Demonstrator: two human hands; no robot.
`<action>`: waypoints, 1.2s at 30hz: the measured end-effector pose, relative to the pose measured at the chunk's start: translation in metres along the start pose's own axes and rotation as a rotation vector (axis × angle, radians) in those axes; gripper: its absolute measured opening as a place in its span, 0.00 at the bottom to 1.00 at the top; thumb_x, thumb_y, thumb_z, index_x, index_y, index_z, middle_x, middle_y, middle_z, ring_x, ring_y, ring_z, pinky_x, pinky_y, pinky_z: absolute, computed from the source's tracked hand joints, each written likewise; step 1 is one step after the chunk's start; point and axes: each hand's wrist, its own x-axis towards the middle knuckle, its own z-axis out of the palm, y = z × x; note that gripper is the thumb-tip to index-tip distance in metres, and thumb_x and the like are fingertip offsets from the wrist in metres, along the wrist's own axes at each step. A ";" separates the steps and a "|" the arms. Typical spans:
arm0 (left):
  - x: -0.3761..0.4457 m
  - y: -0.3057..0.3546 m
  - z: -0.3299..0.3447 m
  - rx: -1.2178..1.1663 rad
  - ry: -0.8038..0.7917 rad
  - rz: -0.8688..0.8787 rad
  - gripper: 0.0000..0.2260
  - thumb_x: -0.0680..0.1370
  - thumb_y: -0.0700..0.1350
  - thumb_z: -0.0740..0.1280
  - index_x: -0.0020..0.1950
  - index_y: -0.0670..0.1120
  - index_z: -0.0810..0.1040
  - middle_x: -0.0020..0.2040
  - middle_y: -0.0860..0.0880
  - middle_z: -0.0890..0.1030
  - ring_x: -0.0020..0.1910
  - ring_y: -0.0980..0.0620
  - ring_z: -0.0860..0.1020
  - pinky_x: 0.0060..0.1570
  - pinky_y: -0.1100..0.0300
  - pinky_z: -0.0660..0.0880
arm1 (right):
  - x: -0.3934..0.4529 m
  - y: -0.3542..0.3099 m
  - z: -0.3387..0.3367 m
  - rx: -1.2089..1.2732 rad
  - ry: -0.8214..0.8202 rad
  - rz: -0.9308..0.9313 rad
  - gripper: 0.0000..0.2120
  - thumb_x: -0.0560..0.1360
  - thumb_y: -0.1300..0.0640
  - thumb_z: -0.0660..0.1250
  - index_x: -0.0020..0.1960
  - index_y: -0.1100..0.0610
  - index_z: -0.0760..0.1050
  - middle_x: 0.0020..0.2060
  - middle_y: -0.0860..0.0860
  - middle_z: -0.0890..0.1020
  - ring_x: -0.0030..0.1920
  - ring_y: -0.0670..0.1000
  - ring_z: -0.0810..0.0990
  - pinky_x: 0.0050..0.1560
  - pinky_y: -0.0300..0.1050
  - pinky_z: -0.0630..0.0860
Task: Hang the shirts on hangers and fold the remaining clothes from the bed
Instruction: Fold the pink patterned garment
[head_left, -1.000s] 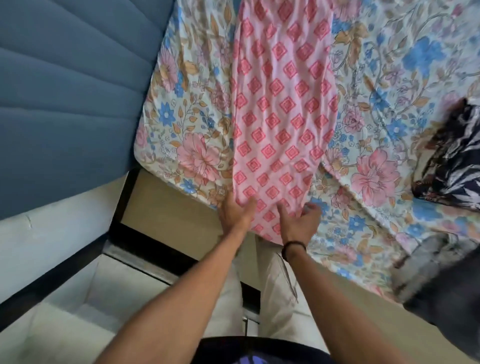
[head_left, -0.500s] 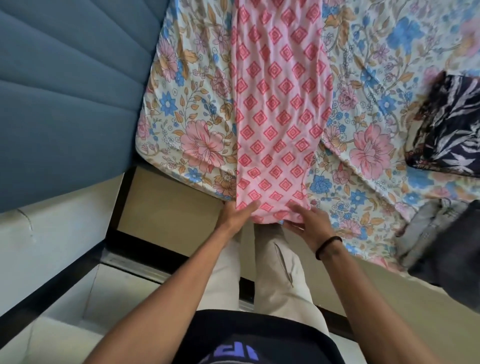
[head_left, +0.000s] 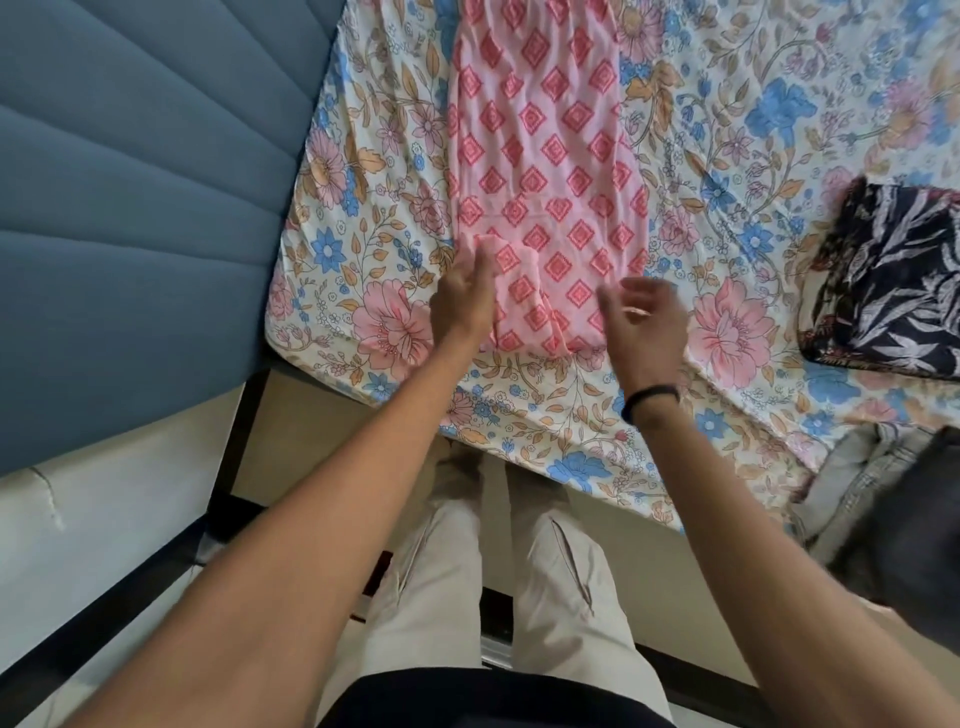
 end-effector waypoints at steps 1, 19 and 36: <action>-0.004 -0.013 0.000 0.279 0.090 0.169 0.24 0.81 0.65 0.57 0.55 0.46 0.79 0.44 0.49 0.82 0.38 0.47 0.81 0.30 0.56 0.75 | -0.007 0.014 0.004 -0.200 -0.035 -0.148 0.15 0.77 0.53 0.75 0.60 0.56 0.77 0.55 0.52 0.81 0.53 0.51 0.81 0.55 0.51 0.82; 0.022 -0.060 -0.007 0.999 -0.167 0.741 0.22 0.75 0.35 0.72 0.67 0.49 0.80 0.60 0.50 0.82 0.58 0.49 0.76 0.62 0.48 0.76 | 0.035 0.062 0.030 -1.044 -0.323 -0.851 0.24 0.77 0.63 0.67 0.72 0.50 0.75 0.61 0.57 0.78 0.59 0.60 0.75 0.56 0.61 0.77; -0.024 -0.035 -0.048 0.584 -0.788 -0.136 0.05 0.79 0.44 0.71 0.54 0.50 0.79 0.51 0.47 0.80 0.44 0.50 0.76 0.42 0.58 0.76 | 0.008 -0.014 -0.024 -0.945 -1.137 -0.206 0.09 0.83 0.56 0.66 0.59 0.59 0.80 0.51 0.56 0.84 0.45 0.53 0.82 0.44 0.39 0.80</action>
